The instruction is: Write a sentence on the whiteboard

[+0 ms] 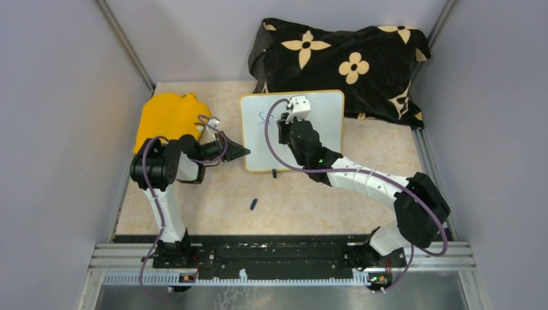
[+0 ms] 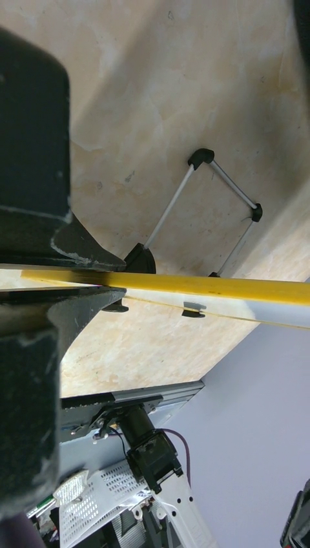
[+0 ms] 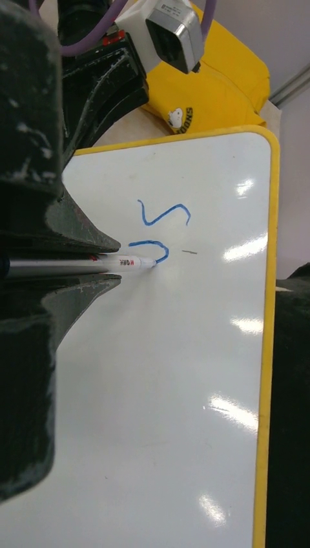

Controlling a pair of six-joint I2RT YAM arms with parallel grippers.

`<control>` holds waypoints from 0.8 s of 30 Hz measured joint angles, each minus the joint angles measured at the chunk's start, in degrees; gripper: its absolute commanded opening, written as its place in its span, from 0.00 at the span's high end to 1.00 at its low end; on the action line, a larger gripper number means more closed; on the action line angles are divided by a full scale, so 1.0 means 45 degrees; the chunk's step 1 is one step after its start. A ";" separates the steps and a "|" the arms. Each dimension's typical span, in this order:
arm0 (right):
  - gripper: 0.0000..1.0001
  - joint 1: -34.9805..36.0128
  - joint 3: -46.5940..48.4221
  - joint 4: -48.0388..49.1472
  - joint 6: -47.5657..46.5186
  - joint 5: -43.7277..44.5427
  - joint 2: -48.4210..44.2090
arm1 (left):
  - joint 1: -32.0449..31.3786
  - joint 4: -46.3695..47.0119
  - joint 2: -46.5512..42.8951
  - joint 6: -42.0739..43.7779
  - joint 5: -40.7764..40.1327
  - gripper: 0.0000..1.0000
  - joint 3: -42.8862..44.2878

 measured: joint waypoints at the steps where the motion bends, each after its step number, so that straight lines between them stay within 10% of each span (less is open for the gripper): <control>1: 1.00 0.0000 -0.0121 0.0005 0.0000 -0.0010 -0.0073 | 0.0000 0.0000 0.0000 -0.0005 -0.0005 1.00 0.0000; 24: 1.00 -0.0019 -0.0529 -0.0155 0.0044 -0.0350 -0.0423 | 0.0000 0.0000 0.0000 -0.0005 0.0015 1.00 0.0000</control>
